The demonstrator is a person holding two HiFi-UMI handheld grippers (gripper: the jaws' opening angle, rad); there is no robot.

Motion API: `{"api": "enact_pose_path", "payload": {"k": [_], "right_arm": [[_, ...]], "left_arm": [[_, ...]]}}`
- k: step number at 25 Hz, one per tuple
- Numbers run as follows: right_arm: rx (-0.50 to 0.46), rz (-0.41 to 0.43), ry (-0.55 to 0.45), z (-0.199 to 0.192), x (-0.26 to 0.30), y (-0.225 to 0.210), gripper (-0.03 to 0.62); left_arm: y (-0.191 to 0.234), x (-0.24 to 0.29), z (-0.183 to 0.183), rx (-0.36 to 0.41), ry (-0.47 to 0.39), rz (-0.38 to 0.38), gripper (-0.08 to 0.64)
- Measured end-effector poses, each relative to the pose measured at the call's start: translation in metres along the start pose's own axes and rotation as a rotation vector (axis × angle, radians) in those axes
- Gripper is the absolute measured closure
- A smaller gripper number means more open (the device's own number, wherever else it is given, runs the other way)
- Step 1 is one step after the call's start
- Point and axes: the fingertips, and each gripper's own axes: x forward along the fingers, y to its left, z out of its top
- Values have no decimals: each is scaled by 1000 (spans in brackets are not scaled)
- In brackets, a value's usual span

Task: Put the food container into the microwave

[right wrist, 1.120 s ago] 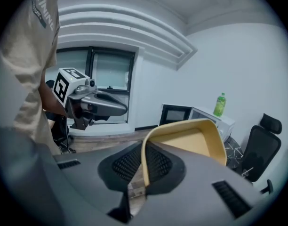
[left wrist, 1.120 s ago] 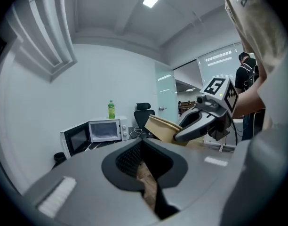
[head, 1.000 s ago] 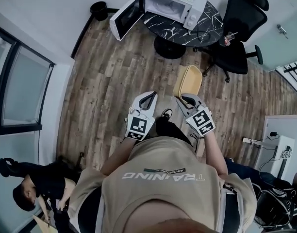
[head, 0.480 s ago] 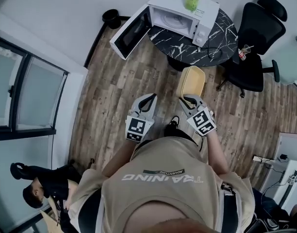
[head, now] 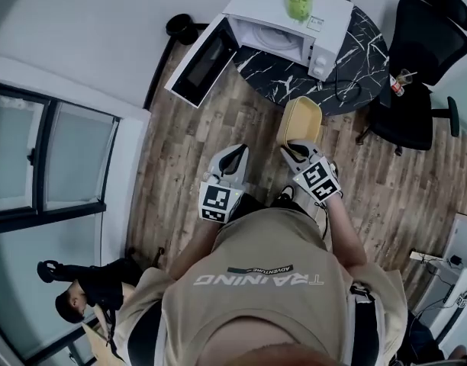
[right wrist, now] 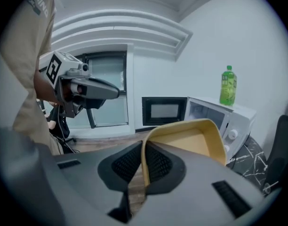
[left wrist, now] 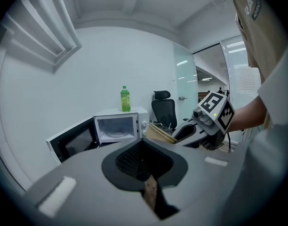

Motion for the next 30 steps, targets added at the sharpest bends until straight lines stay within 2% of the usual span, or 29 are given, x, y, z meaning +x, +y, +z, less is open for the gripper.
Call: {"api": "enact_pose_path", "payload": {"k": [3,6,9,12,17,26,30], "right_arm": [[21,10,23,2,19,-19,568],[18,15,49,12,43,-36,568],[9,13,69,33,70,-46,568],[23,14,77,57,106,-55,568],[27,-28,182,67,136,-90,568],[118,-152,225,86,201,-142,568],[108,-149,266,85,215,-149,568]], "left_arm": [[26,13,1,-14,-1,32,551],[61,25,8,-22,-37,56,551],[96,37,9,-46,-51,46,551],[141,54,20,-37,-79,24,551],[180,92,47,-32,-159,-52,551],[238,146,24,-40,-117,-231,551],[260,160,21,-51,-120,-237,551]]}}
